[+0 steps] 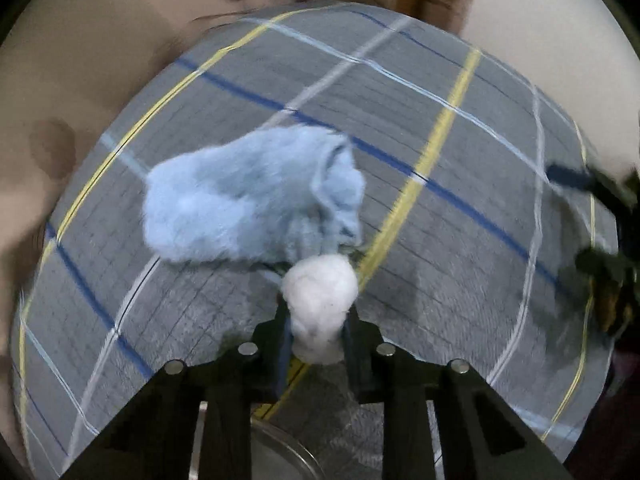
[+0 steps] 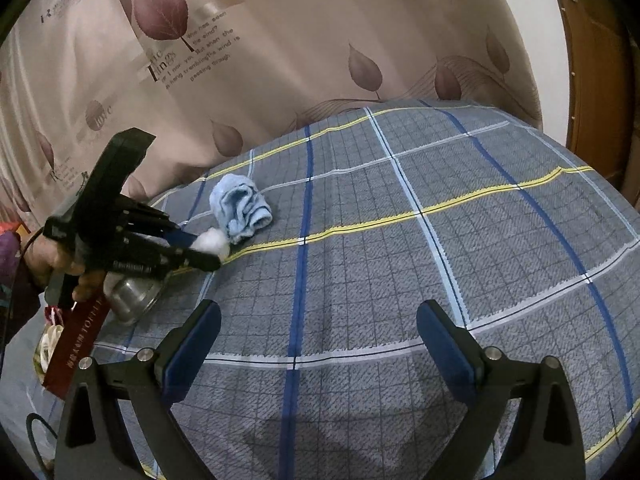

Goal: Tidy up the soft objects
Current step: 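Carry the white cotton ball over the tray with the left gripper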

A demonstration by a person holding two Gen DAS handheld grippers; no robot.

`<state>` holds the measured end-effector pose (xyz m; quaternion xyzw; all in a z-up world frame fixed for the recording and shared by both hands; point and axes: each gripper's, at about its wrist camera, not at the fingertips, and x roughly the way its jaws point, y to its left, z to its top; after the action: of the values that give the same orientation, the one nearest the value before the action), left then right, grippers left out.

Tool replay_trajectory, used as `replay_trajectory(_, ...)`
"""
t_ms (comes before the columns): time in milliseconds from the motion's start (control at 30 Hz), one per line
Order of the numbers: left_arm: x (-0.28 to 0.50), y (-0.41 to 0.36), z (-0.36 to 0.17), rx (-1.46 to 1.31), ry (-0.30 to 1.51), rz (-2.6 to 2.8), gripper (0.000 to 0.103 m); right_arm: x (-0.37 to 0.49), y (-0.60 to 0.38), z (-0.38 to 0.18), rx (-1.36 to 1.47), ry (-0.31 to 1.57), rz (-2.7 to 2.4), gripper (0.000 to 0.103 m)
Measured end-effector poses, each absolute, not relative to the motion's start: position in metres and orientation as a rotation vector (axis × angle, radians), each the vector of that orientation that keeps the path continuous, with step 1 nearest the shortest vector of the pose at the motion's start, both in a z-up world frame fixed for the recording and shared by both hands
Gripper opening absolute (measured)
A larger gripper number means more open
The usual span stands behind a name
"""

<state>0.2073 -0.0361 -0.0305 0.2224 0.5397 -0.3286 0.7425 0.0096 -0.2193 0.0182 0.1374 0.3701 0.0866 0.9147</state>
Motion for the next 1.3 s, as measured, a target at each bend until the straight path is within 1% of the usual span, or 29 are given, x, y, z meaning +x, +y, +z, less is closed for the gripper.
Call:
replay_trajectory(167,0.212,0.005,-0.007,0.401,1.156,-0.636,0.021,0.011,-0.22,0.017,0.285,0.768,0.178,0.098)
replay_trajectory(367,0.237,0.076,0.0,0.309,1.168,-0.378,0.021,0.012,-0.219,0.017,0.278,0.767,0.173,0.099)
replay_trajectory(567,0.242,0.124,0.014,0.214,1.116,-0.147,0.021,0.014,-0.219,0.016,0.269,0.773,0.167,0.099)
replay_trajectory(767,0.207,0.159,0.038,0.101,1.056,-0.029,0.021,0.015,-0.219,0.016,0.267,0.777,0.167,0.099)
replay_trajectory(967,0.161,0.175,0.056,0.035,1.015,0.016,0.021,0.016,-0.218,0.015,0.264,0.779,0.165,0.099)
replay_trajectory(1300,0.082,0.186,0.056,-0.123,0.97,0.065,0.022,0.016,-0.217,0.013,0.256,0.786,0.156,0.1)
